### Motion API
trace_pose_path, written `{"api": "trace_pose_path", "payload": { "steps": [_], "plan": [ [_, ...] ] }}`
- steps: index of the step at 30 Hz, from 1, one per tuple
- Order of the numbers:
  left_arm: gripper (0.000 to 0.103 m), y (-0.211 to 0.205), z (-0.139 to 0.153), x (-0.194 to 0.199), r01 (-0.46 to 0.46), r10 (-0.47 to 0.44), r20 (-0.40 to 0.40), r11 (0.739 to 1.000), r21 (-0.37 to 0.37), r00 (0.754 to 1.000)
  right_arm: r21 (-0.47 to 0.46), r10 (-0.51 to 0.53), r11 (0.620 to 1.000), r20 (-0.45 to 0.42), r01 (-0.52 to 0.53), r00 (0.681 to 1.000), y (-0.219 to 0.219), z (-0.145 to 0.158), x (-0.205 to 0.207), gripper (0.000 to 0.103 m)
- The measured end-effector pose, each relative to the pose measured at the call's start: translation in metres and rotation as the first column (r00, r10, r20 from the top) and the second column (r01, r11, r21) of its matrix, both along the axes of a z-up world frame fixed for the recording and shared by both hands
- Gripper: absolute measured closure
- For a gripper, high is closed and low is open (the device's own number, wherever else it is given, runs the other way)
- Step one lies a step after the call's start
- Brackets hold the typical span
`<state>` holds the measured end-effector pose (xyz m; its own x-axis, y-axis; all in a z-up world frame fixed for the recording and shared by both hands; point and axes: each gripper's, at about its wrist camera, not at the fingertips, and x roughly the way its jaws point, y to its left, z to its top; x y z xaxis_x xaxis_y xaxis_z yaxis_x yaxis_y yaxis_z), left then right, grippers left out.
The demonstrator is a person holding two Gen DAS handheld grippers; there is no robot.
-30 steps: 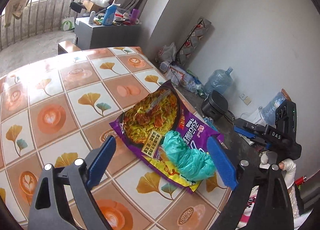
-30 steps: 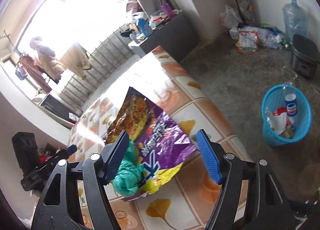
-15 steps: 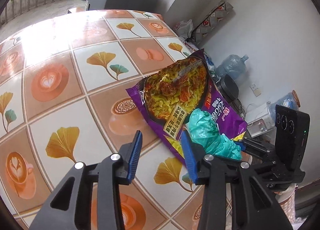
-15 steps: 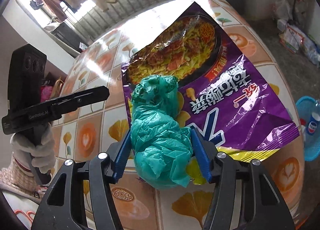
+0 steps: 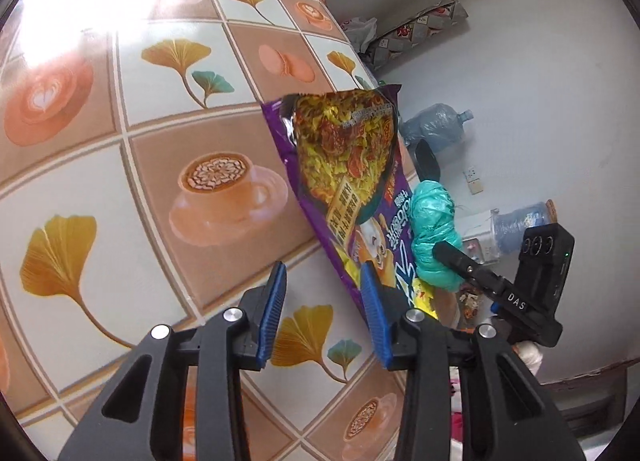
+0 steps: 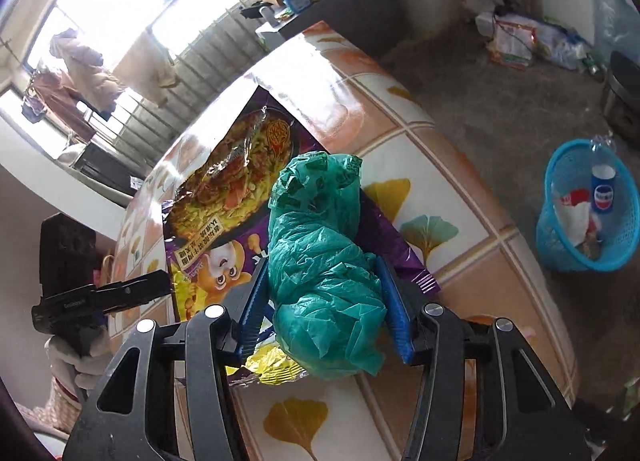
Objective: Collect trash
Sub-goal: 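Grasp the teal bag with the right tool while the left grasps the noodle bag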
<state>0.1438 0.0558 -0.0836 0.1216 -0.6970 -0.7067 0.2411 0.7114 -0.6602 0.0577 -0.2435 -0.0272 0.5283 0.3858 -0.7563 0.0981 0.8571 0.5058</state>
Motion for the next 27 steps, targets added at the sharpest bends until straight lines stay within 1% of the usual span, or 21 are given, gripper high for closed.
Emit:
{"api": "trace_pose_path", "payload": {
  "steps": [2,4,5,6,9,11,13,15,17,18,20,22,23,24,25,27],
  "plan": [
    [0.066,-0.003,-0.006,0.000,0.010,-0.014,-0.052,0.998,-0.066,0.999,0.029,-0.010,1.000,0.000,0.010,1.000,-0.005,-0.002,-0.001,0.054],
    [0.061,-0.009,-0.013,0.000,0.031,-0.048,-0.117,0.989,-0.147,0.992,0.042,-0.009,0.999,0.004,0.009,1.000,-0.006,-0.002,0.000,0.054],
    [0.060,-0.013,-0.014,-0.001,0.038,-0.063,-0.135,0.984,-0.176,0.989,0.049,-0.010,0.999,0.005,0.009,1.000,-0.009,0.000,-0.001,0.054],
    [0.060,-0.018,-0.015,-0.001,0.045,-0.072,-0.139,0.981,-0.187,0.988,0.053,-0.011,0.999,0.006,0.010,1.000,-0.010,0.000,0.000,0.054],
    [0.060,-0.030,-0.013,-0.003,0.045,-0.060,-0.101,0.988,-0.149,0.993,0.062,-0.014,0.998,0.013,0.013,1.000,-0.013,-0.001,0.000,0.054],
    [0.061,-0.039,-0.007,-0.003,0.047,-0.052,-0.047,0.994,-0.094,0.998,0.073,-0.018,0.997,0.014,0.017,1.000,-0.014,-0.003,0.000,0.054],
    [0.066,-0.054,0.001,-0.003,0.065,-0.065,0.029,0.998,-0.001,0.997,0.078,-0.021,0.997,0.015,0.020,1.000,-0.015,-0.004,-0.001,0.054],
    [0.080,-0.066,0.007,-0.006,0.081,-0.089,0.092,0.993,0.084,0.992,0.071,-0.022,0.997,0.013,0.021,1.000,-0.014,-0.004,-0.003,0.054],
    [0.086,-0.071,0.012,-0.011,0.090,-0.116,0.165,0.983,0.158,0.979,0.061,-0.022,0.998,0.007,0.022,1.000,-0.012,-0.003,-0.005,0.054],
    [0.095,-0.073,0.014,-0.014,0.092,-0.130,0.199,0.977,0.190,0.971,0.058,-0.020,0.998,0.002,0.020,1.000,-0.010,-0.003,-0.006,0.054],
    [0.099,-0.075,0.018,-0.020,0.103,-0.158,0.235,0.968,0.229,0.959,0.065,-0.012,0.998,-0.011,0.013,1.000,-0.006,-0.002,-0.009,0.054],
    [0.101,-0.074,0.022,-0.026,0.129,-0.192,0.242,0.958,0.255,0.951,0.067,-0.001,0.998,-0.026,0.002,1.000,0.000,-0.002,-0.014,0.054],
    [0.102,-0.073,0.025,-0.030,0.141,-0.214,0.253,0.951,0.276,0.943,0.072,0.009,0.997,-0.036,-0.006,0.999,0.002,-0.001,-0.018,0.054],
    [0.102,-0.072,0.030,-0.035,0.154,-0.245,0.274,0.937,0.314,0.930,0.075,0.021,0.997,-0.045,-0.017,0.999,0.006,-0.001,-0.021,0.054],
    [0.102,-0.070,0.034,-0.041,0.169,-0.283,0.296,0.918,0.359,0.912,0.071,0.034,0.997,-0.050,-0.031,0.998,0.010,0.001,-0.025,0.054],
    [0.102,-0.064,0.035,-0.053,0.183,-0.357,0.324,0.869,0.460,0.876,0.044,0.050,0.998,-0.044,-0.048,0.998,0.018,0.006,-0.032,0.054]
  ]
}}
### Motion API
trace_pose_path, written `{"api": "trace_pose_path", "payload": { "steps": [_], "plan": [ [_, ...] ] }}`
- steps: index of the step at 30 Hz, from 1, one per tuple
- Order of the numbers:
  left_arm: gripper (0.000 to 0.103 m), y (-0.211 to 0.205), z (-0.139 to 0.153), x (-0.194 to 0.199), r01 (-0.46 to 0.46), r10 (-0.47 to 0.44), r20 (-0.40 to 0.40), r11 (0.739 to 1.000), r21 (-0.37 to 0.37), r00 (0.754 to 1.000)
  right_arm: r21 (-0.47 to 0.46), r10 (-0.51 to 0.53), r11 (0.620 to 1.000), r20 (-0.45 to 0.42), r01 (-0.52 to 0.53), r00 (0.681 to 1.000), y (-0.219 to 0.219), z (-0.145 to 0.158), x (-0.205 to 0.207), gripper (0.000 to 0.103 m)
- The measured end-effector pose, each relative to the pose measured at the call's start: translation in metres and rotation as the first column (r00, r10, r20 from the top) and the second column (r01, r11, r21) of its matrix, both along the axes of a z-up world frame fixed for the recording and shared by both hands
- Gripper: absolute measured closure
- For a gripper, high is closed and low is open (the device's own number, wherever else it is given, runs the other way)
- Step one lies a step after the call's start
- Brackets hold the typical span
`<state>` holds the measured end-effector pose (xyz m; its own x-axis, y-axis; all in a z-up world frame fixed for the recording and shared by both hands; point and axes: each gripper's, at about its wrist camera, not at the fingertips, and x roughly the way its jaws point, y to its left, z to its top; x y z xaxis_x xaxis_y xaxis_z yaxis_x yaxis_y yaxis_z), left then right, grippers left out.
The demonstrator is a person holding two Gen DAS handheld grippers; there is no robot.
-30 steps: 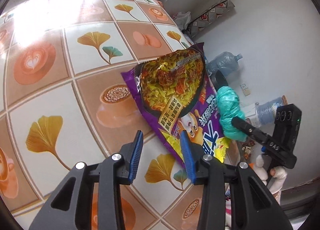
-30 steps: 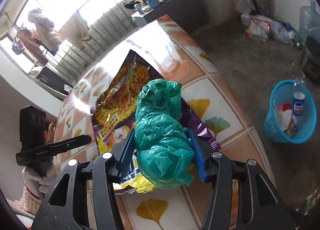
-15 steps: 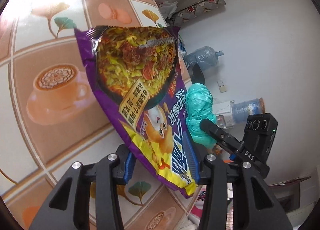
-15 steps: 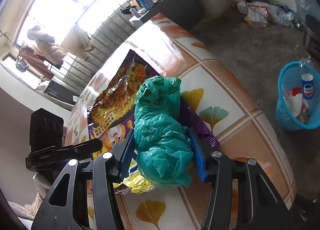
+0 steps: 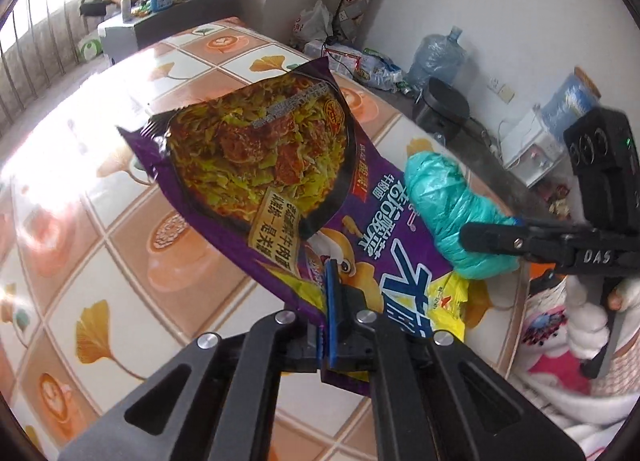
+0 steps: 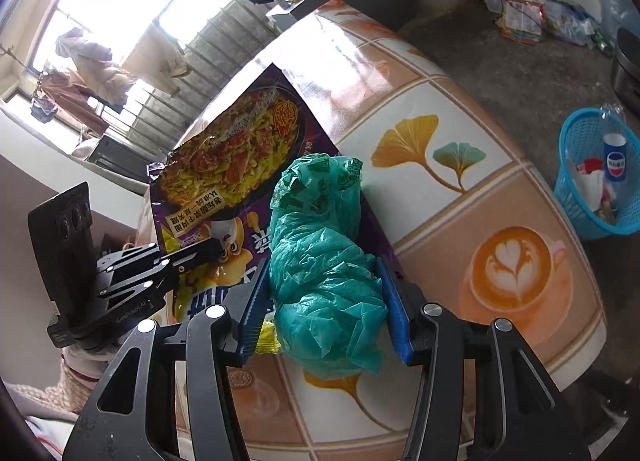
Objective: Collect trash
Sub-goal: 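Grasp the teal bag with the right tool while the left grasps the noodle bag, then lift the purple noodle bag with the left tool while the right holds the teal bag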
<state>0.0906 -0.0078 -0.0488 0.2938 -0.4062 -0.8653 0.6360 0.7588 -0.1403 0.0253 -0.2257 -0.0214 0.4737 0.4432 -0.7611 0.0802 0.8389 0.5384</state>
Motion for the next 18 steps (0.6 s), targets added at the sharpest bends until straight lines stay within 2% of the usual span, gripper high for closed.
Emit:
{"api": "trace_pose_path", "payload": {
  "steps": [2,3,9,18],
  "plan": [
    [0.102,0.002,-0.002,-0.007,0.024,-0.026,0.034,0.997,0.077,0.999,-0.028,-0.003,1.000,0.023,0.004,1.000,0.002,0.006,-0.004,0.054],
    [0.101,0.003,-0.004,-0.006,0.024,-0.027,0.041,0.996,0.089,0.999,-0.039,-0.006,0.999,0.038,0.007,0.999,0.003,0.008,-0.003,0.054],
    [0.101,0.009,-0.007,0.000,-0.019,0.017,0.027,0.998,0.055,0.999,-0.087,0.003,0.996,0.040,0.000,0.999,0.010,-0.001,0.008,0.054],
    [0.099,0.012,-0.010,0.014,-0.099,0.098,-0.046,0.995,-0.002,0.994,-0.069,-0.015,0.997,0.046,0.018,0.999,0.015,-0.004,-0.002,0.054]
  ]
}}
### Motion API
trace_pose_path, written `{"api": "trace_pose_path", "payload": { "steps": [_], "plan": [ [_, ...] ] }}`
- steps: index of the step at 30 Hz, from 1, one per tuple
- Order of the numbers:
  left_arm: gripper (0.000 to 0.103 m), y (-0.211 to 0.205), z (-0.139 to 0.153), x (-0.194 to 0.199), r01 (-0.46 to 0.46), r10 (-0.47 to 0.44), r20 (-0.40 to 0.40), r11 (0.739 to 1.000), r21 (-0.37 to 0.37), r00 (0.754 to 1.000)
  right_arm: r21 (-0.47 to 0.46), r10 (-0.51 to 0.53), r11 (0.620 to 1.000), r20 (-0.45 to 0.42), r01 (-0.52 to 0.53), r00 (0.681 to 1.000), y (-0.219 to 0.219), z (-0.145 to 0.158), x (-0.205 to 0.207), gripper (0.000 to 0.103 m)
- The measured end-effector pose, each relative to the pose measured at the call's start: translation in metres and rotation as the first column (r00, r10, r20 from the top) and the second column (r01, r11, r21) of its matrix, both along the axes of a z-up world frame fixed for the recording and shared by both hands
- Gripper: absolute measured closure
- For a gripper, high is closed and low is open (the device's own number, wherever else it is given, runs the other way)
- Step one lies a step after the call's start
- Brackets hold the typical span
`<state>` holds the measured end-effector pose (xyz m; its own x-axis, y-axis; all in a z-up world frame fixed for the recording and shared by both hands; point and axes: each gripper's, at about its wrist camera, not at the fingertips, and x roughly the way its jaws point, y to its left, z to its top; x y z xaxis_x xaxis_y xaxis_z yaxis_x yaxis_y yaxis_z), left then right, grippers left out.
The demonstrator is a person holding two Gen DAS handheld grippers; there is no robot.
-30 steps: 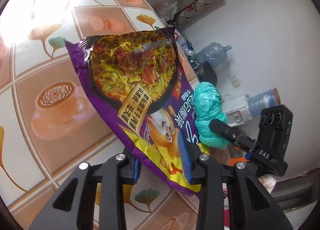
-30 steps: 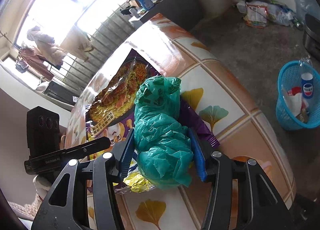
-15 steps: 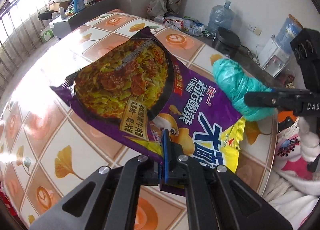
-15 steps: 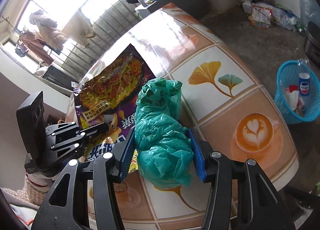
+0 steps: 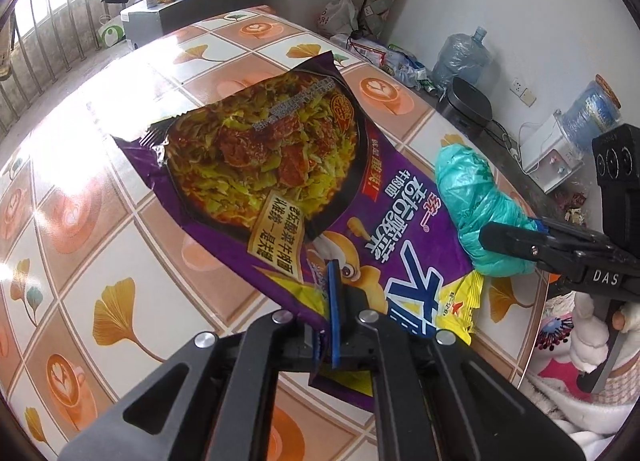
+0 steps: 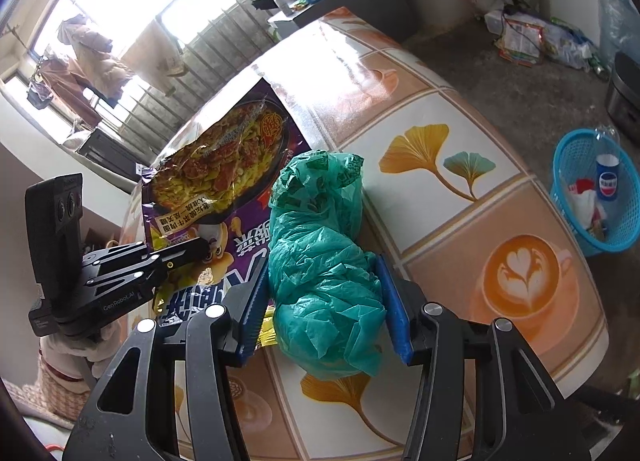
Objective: Collect trash
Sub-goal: 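Lift the purple noodle bag with the left tool while the right holds the teal bag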
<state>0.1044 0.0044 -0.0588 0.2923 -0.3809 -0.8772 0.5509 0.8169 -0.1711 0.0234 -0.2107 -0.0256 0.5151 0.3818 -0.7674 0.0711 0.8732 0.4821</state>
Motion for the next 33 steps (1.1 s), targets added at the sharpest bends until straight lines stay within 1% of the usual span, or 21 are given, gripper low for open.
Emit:
{"api": "trace_pose_path", "payload": {
  "steps": [5,17,33],
  "plan": [
    [0.098,-0.006,-0.002,0.003,-0.018,0.018,0.023,1.000,0.021,1.000,0.000,0.002,1.000,-0.001,-0.002,1.000,-0.001,0.001,0.001,0.054],
    [0.098,-0.014,-0.006,0.002,-0.016,0.012,0.056,0.998,0.058,0.998,0.021,0.004,1.000,0.001,-0.004,1.000,-0.006,-0.002,0.002,0.054],
    [0.098,-0.012,-0.007,0.003,-0.015,0.012,0.054,0.998,0.053,0.998,0.032,-0.005,0.999,0.006,0.005,1.000,-0.009,-0.002,0.003,0.054]
  ]
}}
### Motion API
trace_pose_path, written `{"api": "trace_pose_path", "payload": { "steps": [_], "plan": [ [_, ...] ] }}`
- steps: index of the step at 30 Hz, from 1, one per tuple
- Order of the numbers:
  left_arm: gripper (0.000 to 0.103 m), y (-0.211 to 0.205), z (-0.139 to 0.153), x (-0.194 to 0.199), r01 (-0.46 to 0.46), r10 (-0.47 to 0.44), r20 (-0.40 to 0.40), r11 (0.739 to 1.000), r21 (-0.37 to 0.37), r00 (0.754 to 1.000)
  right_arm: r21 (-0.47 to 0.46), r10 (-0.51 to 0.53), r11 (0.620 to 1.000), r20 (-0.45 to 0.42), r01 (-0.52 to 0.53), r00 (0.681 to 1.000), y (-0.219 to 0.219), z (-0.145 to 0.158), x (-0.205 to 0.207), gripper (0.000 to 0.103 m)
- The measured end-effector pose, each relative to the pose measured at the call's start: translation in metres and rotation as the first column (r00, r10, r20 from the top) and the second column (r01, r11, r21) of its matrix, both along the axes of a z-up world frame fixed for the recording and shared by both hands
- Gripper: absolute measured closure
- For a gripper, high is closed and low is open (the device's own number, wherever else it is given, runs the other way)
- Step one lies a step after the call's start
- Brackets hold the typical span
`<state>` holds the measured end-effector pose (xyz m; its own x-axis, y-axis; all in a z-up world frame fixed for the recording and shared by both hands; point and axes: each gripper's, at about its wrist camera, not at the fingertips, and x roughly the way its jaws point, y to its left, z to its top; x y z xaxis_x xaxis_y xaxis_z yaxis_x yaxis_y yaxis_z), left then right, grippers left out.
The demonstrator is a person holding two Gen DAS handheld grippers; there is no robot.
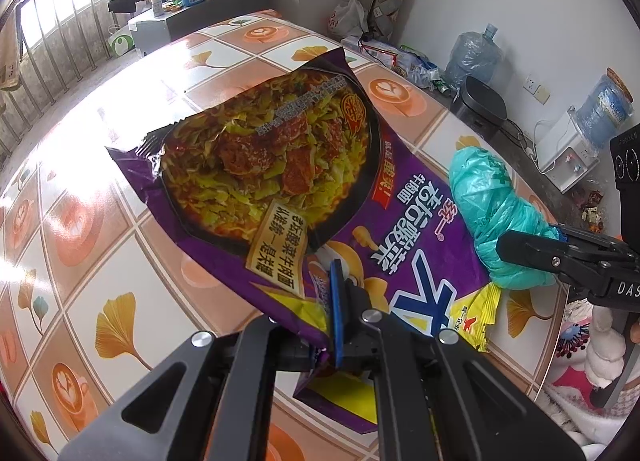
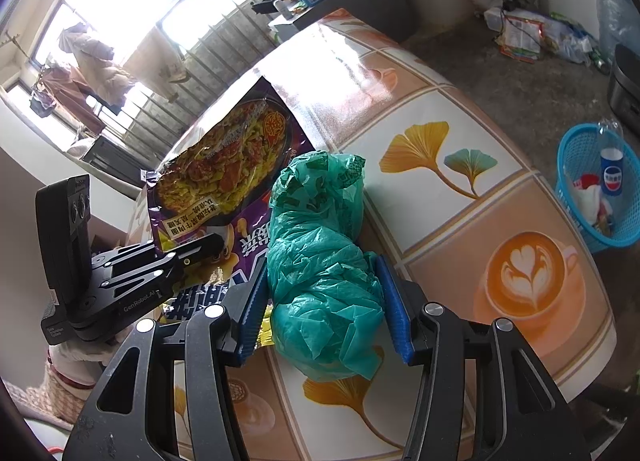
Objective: Collect trash
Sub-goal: 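Lift the purple noodle bag with the left tool while the right holds the teal bag, then carry noodle bag and teal bag over the wastebasket and open both tools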
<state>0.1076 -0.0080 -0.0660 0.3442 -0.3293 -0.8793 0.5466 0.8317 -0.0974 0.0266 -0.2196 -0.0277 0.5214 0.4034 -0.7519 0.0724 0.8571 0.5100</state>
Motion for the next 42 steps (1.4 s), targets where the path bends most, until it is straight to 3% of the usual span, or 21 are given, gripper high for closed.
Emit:
{"api": "trace_pose_path", "payload": {
  "steps": [22,32,36,42],
  "plan": [
    [0.098,-0.002,0.000,-0.006,0.017,-0.018,0.032,1.000,0.014,0.999,0.019,-0.014,1.000,0.012,0.013,1.000,-0.005,0.000,0.000,0.054],
    [0.102,-0.028,0.044,-0.008,0.137,-0.128,0.132,0.989,-0.062,0.983,0.094,-0.111,0.990,0.095,0.102,0.989,-0.039,0.017,-0.014,0.055],
    [0.102,-0.062,0.072,-0.001,0.230,-0.208,0.163,0.965,-0.124,0.964,0.089,-0.230,0.972,0.175,0.217,0.957,-0.079,0.045,-0.034,0.055],
    [0.102,-0.151,0.107,0.010,0.396,-0.365,0.178,0.897,-0.197,0.914,0.079,-0.455,0.888,0.280,0.452,0.845,-0.155,0.082,-0.081,0.055]
  ]
}}
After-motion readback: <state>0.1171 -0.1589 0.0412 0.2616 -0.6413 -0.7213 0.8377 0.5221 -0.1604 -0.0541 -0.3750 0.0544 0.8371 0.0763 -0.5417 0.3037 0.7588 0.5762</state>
